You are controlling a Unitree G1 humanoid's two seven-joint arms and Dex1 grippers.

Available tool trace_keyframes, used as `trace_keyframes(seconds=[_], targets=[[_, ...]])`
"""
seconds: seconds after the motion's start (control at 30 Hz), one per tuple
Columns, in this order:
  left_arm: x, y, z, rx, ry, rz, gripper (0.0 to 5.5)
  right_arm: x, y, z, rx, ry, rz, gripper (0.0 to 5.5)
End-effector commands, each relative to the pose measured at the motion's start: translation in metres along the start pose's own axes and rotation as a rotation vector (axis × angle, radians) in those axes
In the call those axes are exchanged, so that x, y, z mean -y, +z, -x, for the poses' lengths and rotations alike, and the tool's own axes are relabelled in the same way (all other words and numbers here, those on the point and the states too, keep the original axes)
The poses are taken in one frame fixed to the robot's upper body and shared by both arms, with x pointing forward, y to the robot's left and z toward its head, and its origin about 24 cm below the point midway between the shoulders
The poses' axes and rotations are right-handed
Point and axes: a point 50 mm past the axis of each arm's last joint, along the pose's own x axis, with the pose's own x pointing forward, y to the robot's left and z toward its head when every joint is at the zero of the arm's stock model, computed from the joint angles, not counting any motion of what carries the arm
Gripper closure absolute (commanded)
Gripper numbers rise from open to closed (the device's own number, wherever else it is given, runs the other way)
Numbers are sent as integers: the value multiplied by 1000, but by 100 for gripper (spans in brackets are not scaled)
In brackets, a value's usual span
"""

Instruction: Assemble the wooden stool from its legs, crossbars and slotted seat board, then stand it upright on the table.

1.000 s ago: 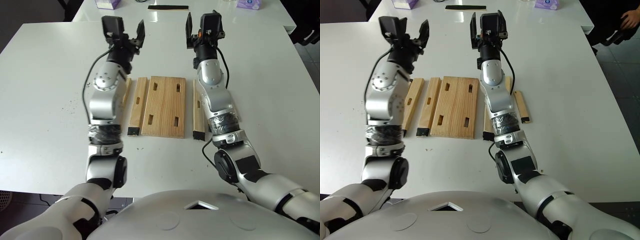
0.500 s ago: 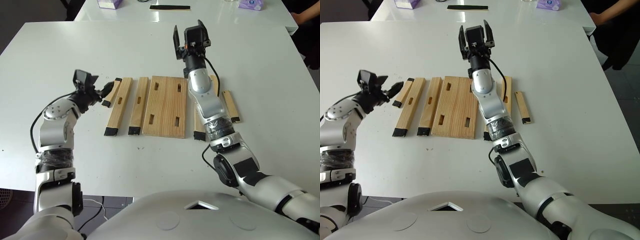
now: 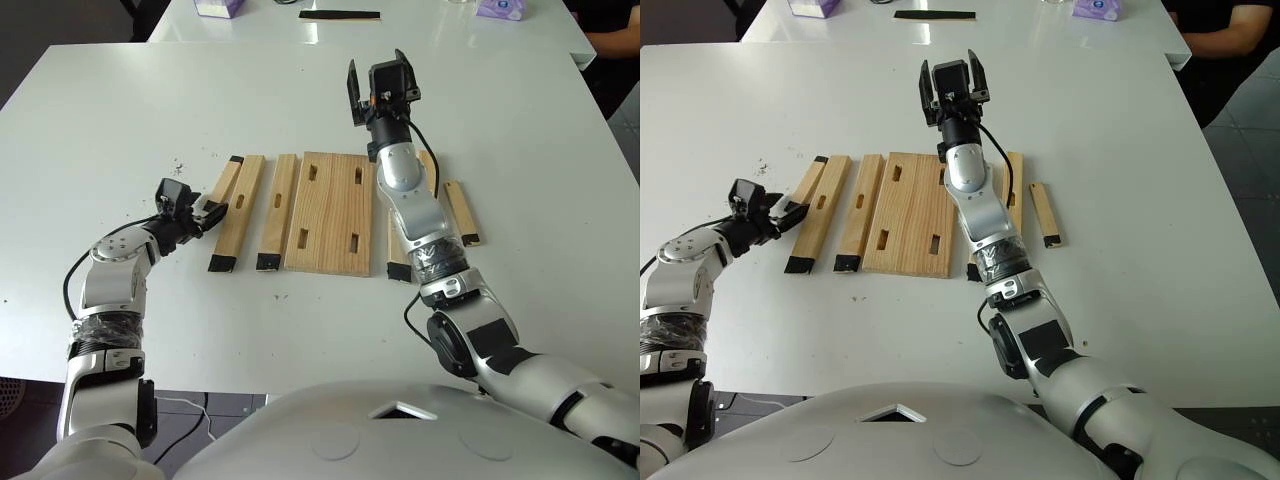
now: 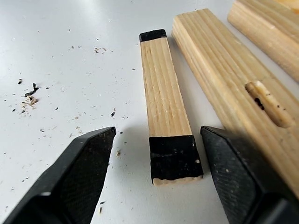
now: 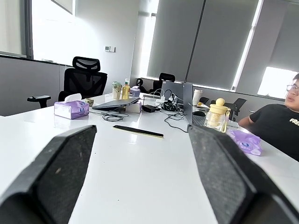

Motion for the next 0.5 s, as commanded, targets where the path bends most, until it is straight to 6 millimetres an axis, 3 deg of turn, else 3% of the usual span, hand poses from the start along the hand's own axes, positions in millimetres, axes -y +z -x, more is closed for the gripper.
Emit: trace_keyframes(seconds=[0.03,0.3,0.5], targets=[[-3,-9,1,-68,16,14,252,-6,1,1,-4,3,-24,187],[3,-5,5,-75,-20,42,395,-5,-1,4,0,-7,-16,187],[4,-7,8,-119,-18,73,416,-2,-4,4,-20,-29,-46,187]])
